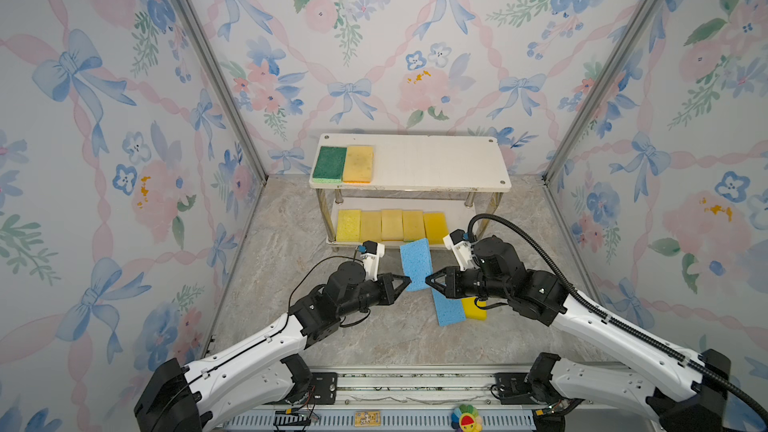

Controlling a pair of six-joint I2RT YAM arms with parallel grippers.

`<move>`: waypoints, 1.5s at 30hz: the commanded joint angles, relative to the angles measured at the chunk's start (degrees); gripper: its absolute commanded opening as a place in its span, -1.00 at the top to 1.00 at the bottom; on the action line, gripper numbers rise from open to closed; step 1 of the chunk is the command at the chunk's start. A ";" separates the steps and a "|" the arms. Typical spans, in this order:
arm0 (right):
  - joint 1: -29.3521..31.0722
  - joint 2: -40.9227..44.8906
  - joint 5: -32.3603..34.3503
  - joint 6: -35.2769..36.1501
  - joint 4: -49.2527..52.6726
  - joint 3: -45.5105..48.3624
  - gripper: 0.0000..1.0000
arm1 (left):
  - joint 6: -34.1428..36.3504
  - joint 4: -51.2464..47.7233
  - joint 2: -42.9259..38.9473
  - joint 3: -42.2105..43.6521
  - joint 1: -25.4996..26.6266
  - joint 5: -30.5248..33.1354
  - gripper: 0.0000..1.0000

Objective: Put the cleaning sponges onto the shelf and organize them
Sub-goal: 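Raise the blue sponge toward the right gripper while the right gripper approaches, then close the right gripper on the blue sponge held by the left gripper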

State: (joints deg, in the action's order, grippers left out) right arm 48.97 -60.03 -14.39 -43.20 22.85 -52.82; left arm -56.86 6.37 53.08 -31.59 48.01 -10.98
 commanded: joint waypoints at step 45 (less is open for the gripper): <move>-1.89 5.86 -14.38 -0.42 3.50 -4.86 0.08 | -12.04 26.50 -5.23 7.40 -8.81 -19.69 0.87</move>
State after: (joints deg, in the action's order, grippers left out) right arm 45.45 -55.46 -35.92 -43.66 22.46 -54.74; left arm -68.90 31.66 48.84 -24.86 39.55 -31.83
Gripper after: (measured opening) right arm 0.440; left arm 0.072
